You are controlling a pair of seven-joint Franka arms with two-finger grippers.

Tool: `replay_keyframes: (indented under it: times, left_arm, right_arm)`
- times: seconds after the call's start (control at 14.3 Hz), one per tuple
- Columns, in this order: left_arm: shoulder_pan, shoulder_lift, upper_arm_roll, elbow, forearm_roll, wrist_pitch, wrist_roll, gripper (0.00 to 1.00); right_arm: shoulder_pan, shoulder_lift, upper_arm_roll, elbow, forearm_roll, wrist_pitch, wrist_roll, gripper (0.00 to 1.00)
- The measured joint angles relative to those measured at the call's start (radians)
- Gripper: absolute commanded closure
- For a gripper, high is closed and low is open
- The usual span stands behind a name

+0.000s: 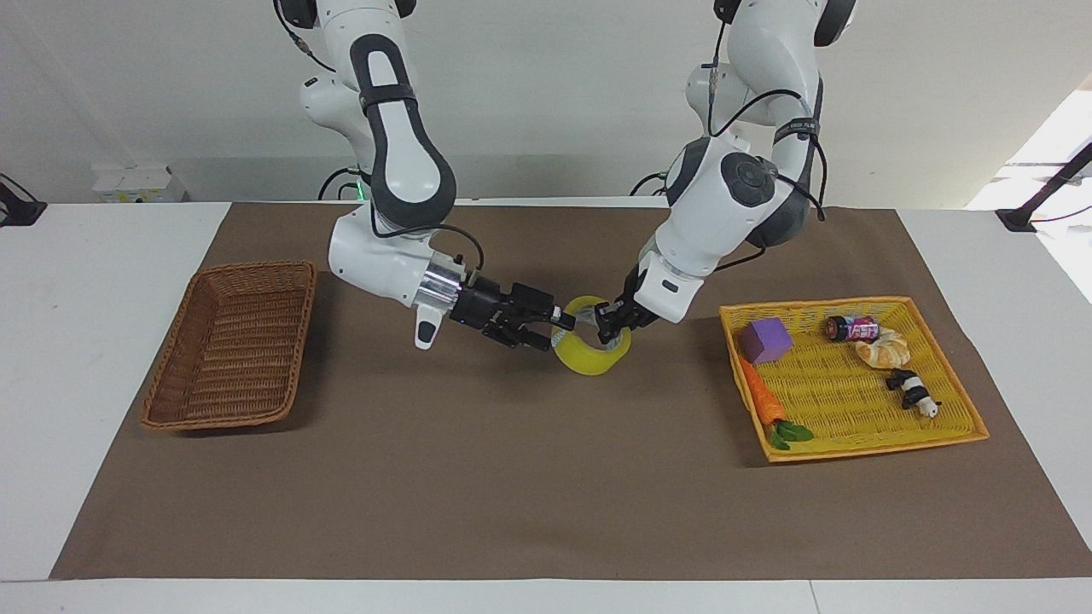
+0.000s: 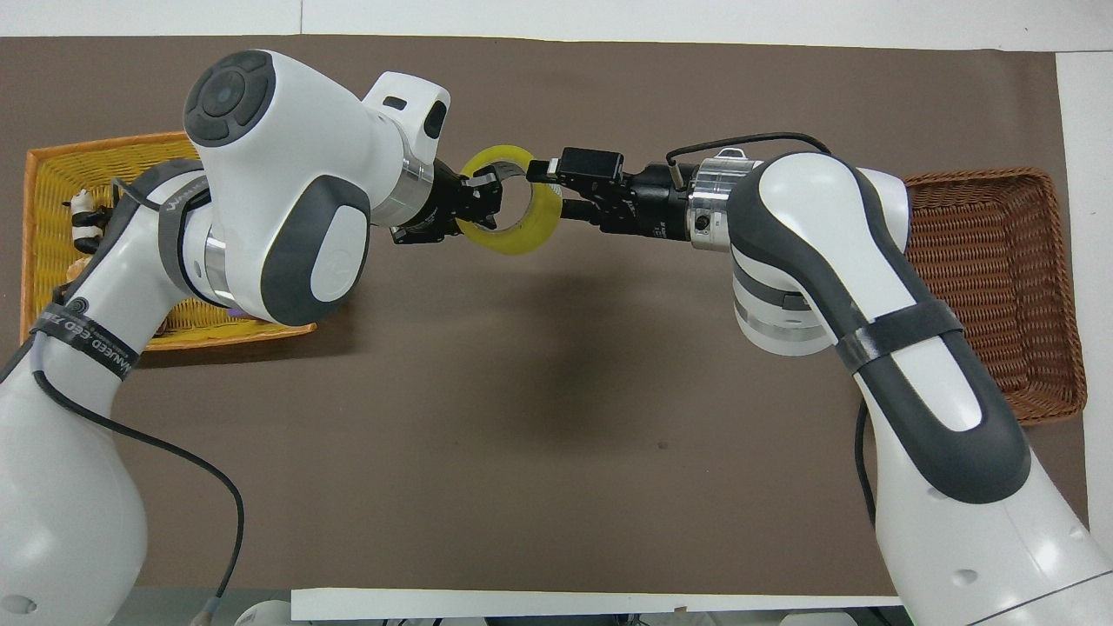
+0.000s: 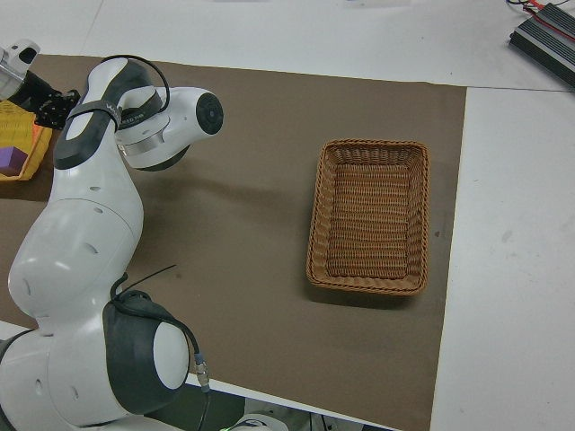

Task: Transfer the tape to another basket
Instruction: 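Grasp the tape with the right gripper while the left gripper releases it, then carry the tape into the wicker basket with the right gripper while the left gripper withdraws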

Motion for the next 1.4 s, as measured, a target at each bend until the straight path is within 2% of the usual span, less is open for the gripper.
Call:
replay_keyframes:
  times: [0.07,0.14,0.21,0.42,0.49,0.63,0.7,0.77,0.84,0.91,1.12,1.26,1.4]
  left_arm:
    - [0.0,0.0,0.0,0.0,0.0,0.0,0.0,1.0]
    - [0.0,0.0,0.0,-0.001,0.0,0.0,0.0,1.0]
    - [0.0,0.0,0.0,-0.001,0.0,0.0,0.0,1.0]
    - [0.0,-0.001,0.0,-0.001,-0.001,0.0,0.0,1.0]
    - [0.001,-0.002,0.001,-0.001,-0.002,-0.003,-0.002,1.0]
    - [0.001,-0.003,0.001,-0.001,-0.003,-0.004,-0.003,1.0]
    - [0.001,-0.003,0.001,-0.001,-0.004,-0.005,-0.004,0.93]
    - [0.001,-0.003,0.001,-0.001,-0.004,-0.006,-0.005,0.62]
    - [0.001,-0.003,0.001,-0.001,-0.004,-0.007,-0.005,0.18]
    - [0.0,-0.004,0.001,0.0,-0.004,-0.007,-0.005,0.01]
    - [-0.001,-0.016,0.006,0.034,-0.004,-0.04,-0.005,0.0]
    - [0.018,-0.039,0.057,0.105,-0.004,-0.173,-0.005,0.0]
    - [0.083,-0.077,0.122,0.16,0.009,-0.309,0.019,0.0]
  right_arm:
    - [0.004,0.0,0.0,0.0,0.0,0.001,0.0,0.07]
    - [0.005,0.0,0.0,0.0,0.0,0.001,-0.001,0.22]
    - [0.005,0.0,0.0,0.0,0.0,0.001,-0.004,0.43]
    - [0.005,0.0,0.0,-0.001,-0.001,0.004,-0.009,0.88]
    - [0.005,0.001,0.0,-0.002,-0.001,0.003,-0.021,0.95]
    - [0.005,0.001,0.0,-0.002,-0.001,0.003,-0.027,1.0]
    - [0.005,0.001,0.0,-0.002,-0.001,0.003,-0.027,1.0]
    - [0.005,0.001,0.0,-0.002,-0.001,0.003,-0.027,1.0]
    - [0.005,0.001,0.0,-0.002,-0.001,0.002,-0.027,1.0]
    - [0.005,0.001,0.0,-0.002,-0.001,0.002,-0.027,1.0]
    - [0.0,0.001,-0.001,-0.002,-0.002,0.003,-0.027,1.0]
    - [-0.018,0.001,-0.006,0.002,-0.056,-0.014,-0.027,1.0]
    - [-0.119,0.001,-0.01,0.013,-0.167,-0.14,-0.027,1.0]
